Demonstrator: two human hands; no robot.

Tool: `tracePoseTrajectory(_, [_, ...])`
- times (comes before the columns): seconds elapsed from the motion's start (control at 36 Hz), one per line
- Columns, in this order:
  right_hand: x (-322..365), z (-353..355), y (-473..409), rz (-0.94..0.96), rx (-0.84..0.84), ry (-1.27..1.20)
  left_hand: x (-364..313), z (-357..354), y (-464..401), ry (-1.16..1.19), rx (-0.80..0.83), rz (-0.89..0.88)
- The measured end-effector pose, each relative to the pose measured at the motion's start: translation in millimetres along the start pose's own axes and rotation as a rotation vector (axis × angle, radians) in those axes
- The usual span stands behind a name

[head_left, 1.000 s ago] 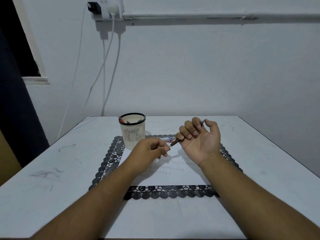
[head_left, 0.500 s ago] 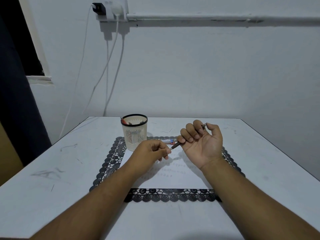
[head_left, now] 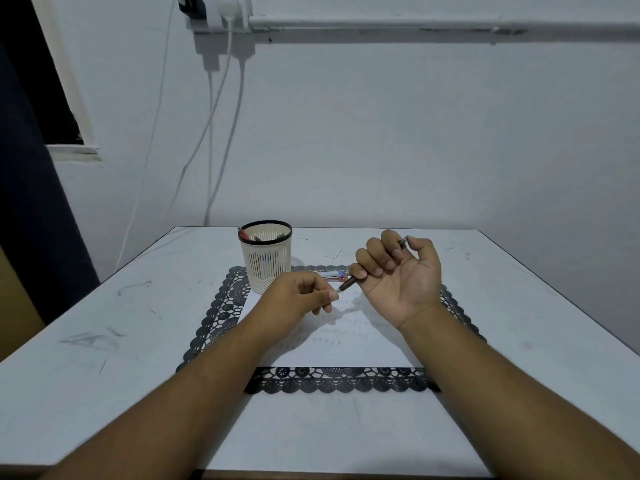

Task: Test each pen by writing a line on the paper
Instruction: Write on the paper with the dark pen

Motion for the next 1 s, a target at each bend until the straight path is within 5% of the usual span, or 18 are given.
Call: tracePoseTrajectory(1.0, [-0.9, -1.8, -1.3, 0.001, 0.027, 0.005, -5.0, -1.2, 3.6, 0.03, 0.009, 0.009])
Point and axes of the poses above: each hand's wrist, its own y-axis away from the middle knuckle, its own z-axis out of the back of the hand, x = y × z, the point moved 8 cm from there along -y, towards the middle knuckle, and after that the axes turned 5 degrees about x, right-handed, at the moved point
